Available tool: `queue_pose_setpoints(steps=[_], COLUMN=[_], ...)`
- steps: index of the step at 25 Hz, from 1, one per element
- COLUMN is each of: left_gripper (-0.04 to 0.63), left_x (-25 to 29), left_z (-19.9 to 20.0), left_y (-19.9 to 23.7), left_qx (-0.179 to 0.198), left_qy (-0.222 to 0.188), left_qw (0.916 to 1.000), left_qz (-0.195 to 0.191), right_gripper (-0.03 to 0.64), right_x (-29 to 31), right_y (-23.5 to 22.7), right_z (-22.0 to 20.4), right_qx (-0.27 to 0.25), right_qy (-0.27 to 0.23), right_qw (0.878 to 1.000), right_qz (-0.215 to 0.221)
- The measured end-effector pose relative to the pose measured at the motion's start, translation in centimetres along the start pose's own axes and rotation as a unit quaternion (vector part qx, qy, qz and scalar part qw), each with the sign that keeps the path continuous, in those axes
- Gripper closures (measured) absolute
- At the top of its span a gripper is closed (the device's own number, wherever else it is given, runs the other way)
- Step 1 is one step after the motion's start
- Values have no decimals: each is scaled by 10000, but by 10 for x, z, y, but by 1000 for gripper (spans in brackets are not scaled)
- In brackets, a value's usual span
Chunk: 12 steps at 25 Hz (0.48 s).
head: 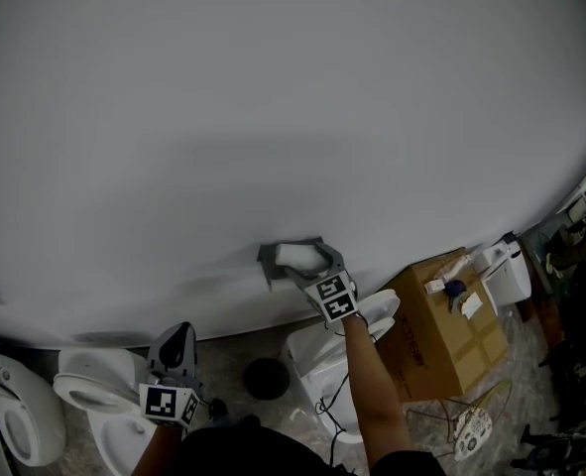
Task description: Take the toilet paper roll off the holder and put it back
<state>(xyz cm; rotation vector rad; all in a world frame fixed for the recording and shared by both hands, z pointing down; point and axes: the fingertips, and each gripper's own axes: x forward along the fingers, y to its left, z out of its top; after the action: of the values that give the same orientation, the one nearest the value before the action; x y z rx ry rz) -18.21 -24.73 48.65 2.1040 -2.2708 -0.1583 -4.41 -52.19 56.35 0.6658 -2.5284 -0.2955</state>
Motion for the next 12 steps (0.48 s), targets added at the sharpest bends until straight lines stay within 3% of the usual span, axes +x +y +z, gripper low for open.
queue_pose_setpoints(steps=[12], left_gripper=[592], left_x=[-5], left_z=[0], left_y=[-2], left_qx=[91], left_qy=[-34], left_qw=[9999], left_qz=[-63], right_gripper=[242], right_x=[-20], right_y=[-8], right_z=[23], right_qx=[-54], right_qy=[-272], right_qw=[9993], right_qz=[-232])
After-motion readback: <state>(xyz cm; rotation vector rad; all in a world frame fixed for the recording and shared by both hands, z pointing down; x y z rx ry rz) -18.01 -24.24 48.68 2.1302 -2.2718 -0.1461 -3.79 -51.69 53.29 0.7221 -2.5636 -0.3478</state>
